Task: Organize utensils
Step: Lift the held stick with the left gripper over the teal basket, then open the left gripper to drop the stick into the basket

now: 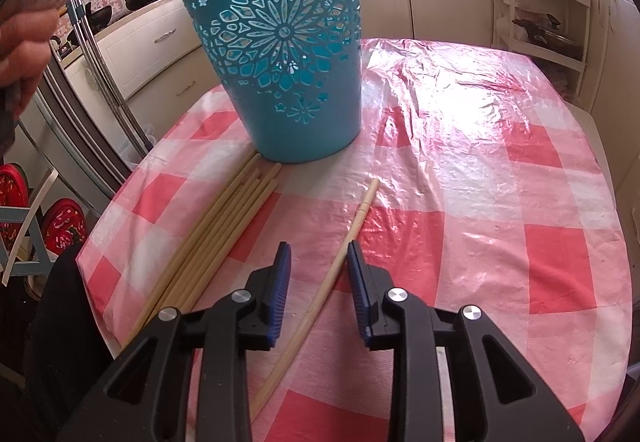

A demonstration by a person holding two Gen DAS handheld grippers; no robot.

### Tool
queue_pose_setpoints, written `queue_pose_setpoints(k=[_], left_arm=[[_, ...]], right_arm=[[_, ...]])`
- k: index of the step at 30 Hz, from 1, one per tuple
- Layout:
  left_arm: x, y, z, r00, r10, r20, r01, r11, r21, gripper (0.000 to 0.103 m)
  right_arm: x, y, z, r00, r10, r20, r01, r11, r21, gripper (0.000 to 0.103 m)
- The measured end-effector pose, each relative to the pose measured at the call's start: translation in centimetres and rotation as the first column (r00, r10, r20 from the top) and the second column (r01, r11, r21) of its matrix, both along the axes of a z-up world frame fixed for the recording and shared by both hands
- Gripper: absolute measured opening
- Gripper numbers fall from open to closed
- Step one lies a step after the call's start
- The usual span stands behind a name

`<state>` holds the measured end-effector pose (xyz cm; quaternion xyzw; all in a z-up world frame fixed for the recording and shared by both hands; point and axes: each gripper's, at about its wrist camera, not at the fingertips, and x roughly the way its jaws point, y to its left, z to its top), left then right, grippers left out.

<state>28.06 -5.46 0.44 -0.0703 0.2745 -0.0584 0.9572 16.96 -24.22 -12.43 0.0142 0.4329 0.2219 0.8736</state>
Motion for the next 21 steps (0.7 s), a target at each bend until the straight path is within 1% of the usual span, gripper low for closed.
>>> queue_pose_setpoints(k=[2, 3, 4, 5, 6, 8, 10, 15, 17, 19, 21], left_arm=[[0.8, -0.5, -2.0, 0.996, 0.0, -0.092, 0.002, 1.0, 0.018, 0.008], [0.8, -0.5, -2.7, 0.992, 0.006, -0.123, -0.003, 1.0, 0.025, 0.011], [0.5, -0.5, -3.1, 0.991, 0.017, -0.131, -0.013, 0.999, 0.03, 0.02], [0.0, -0.3, -3.3, 0.992, 0.024, -0.126, -0.021, 0.999, 0.028, 0.028], [-0.9, -0.1, -3.3, 0.994, 0.027, -0.105, -0.025, 0.999, 0.023, 0.032], [-2.3, 0.4, -3.0, 0.996, 0.049, -0.078, -0.046, 0.998, 0.039, 0.051], [-4.0, 1.4, -2.8, 0.996, 0.08, -0.047, -0.078, 0.996, 0.04, 0.059], [-7.3, 4.5, -1.7, 0.991, 0.131, 0.02, -0.131, 0.991, 0.003, 0.066], [-8.7, 5.8, -1.5, 0.987, 0.155, 0.05, -0.154, 0.988, -0.018, 0.071], [-9.7, 7.0, -1.6, 0.982, 0.179, 0.065, -0.178, 0.984, -0.026, 0.074], [-10.3, 8.2, -2.5, 0.978, 0.202, 0.053, -0.2, 0.979, -0.032, 0.077]], right_arm=[[0.0, 0.0, 0.1, 1.0, -0.002, -0.006, 0.002, 1.0, 0.0, 0.029], [0.0, 0.0, 0.1, 1.0, -0.003, -0.008, 0.003, 1.0, -0.001, 0.029], [-0.1, 0.0, 0.1, 1.0, -0.004, -0.01, 0.004, 1.0, -0.004, 0.029], [-0.1, 0.0, 0.1, 1.0, -0.006, -0.01, 0.006, 1.0, -0.007, 0.029], [-0.2, 0.0, 0.1, 1.0, -0.008, -0.009, 0.008, 1.0, -0.011, 0.03], [-0.3, 0.1, 0.1, 1.0, -0.013, -0.007, 0.012, 1.0, -0.024, 0.03], [-0.4, 0.3, 0.2, 1.0, -0.018, -0.004, 0.018, 0.999, -0.036, 0.031], [-0.8, 1.3, 0.1, 1.0, -0.003, 0.024, 0.006, 0.994, -0.105, 0.033], [-0.9, 1.5, 0.0, 0.999, 0.011, 0.033, -0.007, 0.991, -0.132, 0.033], [-1.0, 1.7, 0.0, 0.999, 0.022, 0.041, -0.015, 0.986, -0.165, 0.029], [-0.9, 1.7, 0.0, 0.999, 0.028, 0.044, -0.02, 0.982, -0.189, 0.023]])
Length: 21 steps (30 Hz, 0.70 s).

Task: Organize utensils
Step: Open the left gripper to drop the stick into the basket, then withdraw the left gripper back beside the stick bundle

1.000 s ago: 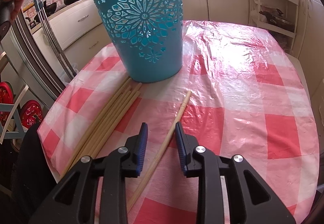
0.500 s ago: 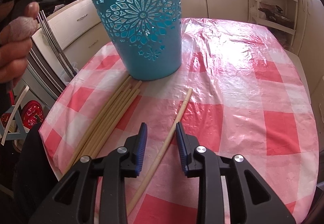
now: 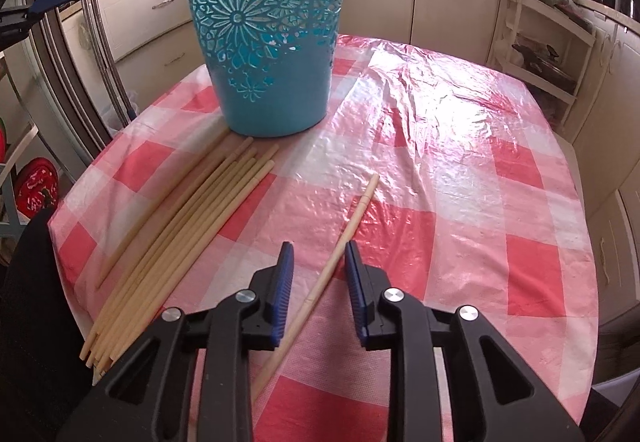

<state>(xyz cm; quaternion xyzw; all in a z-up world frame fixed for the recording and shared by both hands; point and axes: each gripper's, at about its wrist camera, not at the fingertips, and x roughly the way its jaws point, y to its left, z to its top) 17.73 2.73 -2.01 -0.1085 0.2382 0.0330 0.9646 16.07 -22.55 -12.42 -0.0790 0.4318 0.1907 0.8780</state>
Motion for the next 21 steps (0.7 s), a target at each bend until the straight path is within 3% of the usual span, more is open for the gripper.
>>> queue_pose_setpoints(k=[3, 5, 10, 16, 21], left_arm=[[-0.3, 1.5, -2.4, 0.998, 0.03, -0.058, -0.031, 1.0, -0.007, 0.077], [-0.3, 2.2, -4.6, 0.994, 0.041, -0.105, -0.042, 0.999, -0.004, 0.077], [0.1, 2.8, -9.2, 0.978, 0.045, -0.202, -0.044, 0.999, 0.007, 0.077], [0.4, 2.9, -12.3, 0.965, 0.053, -0.256, -0.058, 0.998, -0.012, 0.077], [0.6, 2.7, -14.7, 0.946, 0.055, -0.318, -0.058, 0.998, -0.002, 0.078]], right_arm=[[0.6, -0.7, 0.2, 1.0, -0.005, -0.023, 0.005, 1.0, 0.003, 0.011], [0.9, -1.1, 0.3, 0.999, -0.001, -0.04, 0.001, 1.0, 0.005, 0.01], [1.2, -1.2, 0.5, 0.997, 0.033, -0.064, -0.036, 0.998, -0.05, 0.009], [1.7, -1.2, 0.6, 0.996, 0.021, -0.092, -0.025, 0.999, -0.046, 0.016], [1.0, -0.4, 0.5, 0.992, 0.098, -0.084, -0.104, 0.992, -0.075, 0.009]])
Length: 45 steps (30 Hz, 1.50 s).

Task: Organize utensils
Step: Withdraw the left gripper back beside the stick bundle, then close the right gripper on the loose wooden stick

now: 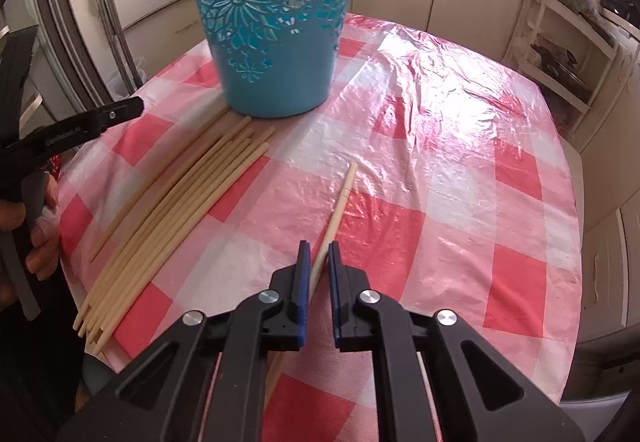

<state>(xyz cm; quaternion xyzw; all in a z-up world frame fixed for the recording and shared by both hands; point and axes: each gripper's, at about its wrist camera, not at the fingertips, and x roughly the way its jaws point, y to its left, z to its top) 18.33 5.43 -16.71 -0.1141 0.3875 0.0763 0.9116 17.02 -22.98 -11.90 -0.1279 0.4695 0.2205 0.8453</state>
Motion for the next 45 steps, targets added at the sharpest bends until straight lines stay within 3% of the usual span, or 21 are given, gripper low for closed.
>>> queue_pose_setpoints(k=[4, 8, 10, 12, 15, 20, 33, 45], left_arm=[[0.0, -0.2, 0.1, 1.0, -0.005, 0.005, 0.005, 1.0, -0.004, 0.079], [0.0, -0.4, 0.2, 1.0, -0.002, 0.006, 0.002, 1.0, -0.005, 0.079], [0.0, -0.5, 0.1, 1.0, -0.003, 0.003, 0.003, 1.0, -0.003, 0.079], [0.2, -0.5, 0.0, 1.0, -0.001, -0.008, 0.001, 1.0, -0.003, 0.079], [0.5, -0.1, 0.2, 1.0, 0.024, -0.014, -0.024, 1.0, 0.004, 0.079], [1.0, 0.6, 0.3, 0.999, 0.053, -0.012, -0.052, 0.998, 0.016, 0.083], [1.2, 0.0, -0.1, 0.999, 0.029, -0.04, -0.028, 0.999, 0.037, 0.083], [1.3, 0.0, -0.2, 0.999, 0.023, -0.04, -0.022, 0.999, 0.04, 0.083]], right_arm=[[0.1, -0.2, 0.0, 0.999, 0.043, -0.029, -0.043, 0.999, -0.01, 0.009], [0.8, -0.8, 0.0, 0.999, -0.007, -0.053, 0.009, 0.999, 0.035, 0.035], [0.7, -0.5, -0.1, 0.999, -0.027, -0.038, 0.028, 0.999, 0.044, 0.035], [0.5, 0.2, -0.2, 1.0, -0.021, -0.018, 0.021, 0.999, 0.024, 0.033], [0.2, 0.8, -0.1, 1.0, 0.006, -0.018, -0.005, 1.0, 0.015, 0.009], [0.0, 0.6, 0.0, 0.999, 0.02, -0.029, -0.02, 1.0, 0.018, 0.009], [-0.3, 0.0, -0.1, 0.999, -0.028, -0.019, 0.029, 0.998, 0.06, 0.007], [-1.5, -2.1, 2.3, 0.995, -0.101, 0.0, 0.098, 0.97, 0.223, 0.006]])
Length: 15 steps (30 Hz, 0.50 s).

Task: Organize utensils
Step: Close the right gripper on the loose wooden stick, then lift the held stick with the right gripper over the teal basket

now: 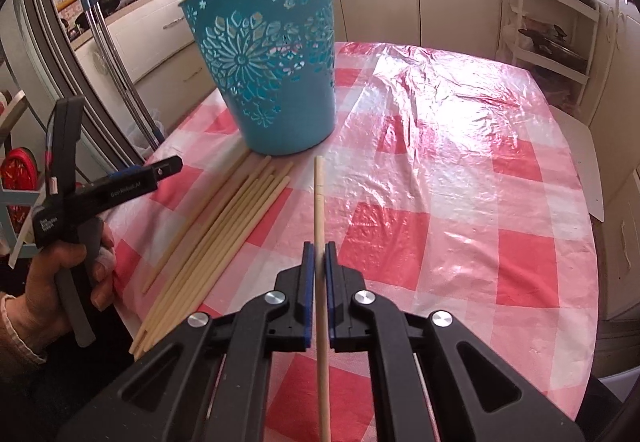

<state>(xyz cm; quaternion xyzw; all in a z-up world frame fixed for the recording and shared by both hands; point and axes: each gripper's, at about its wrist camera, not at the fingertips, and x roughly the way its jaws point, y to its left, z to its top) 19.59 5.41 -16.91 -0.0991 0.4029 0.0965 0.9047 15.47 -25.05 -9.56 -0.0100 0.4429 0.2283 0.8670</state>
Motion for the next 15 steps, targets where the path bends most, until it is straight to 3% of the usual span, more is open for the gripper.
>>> queue_pose_setpoints(k=[15], left_arm=[[0.0, 0.0, 0.0, 1.0, -0.001, 0.001, 0.001, 1.0, -0.002, 0.083]], right_arm=[[-0.6, -1.1, 7.4, 0.993, -0.038, 0.113, 0.009, 0.97, 0.241, 0.006]])
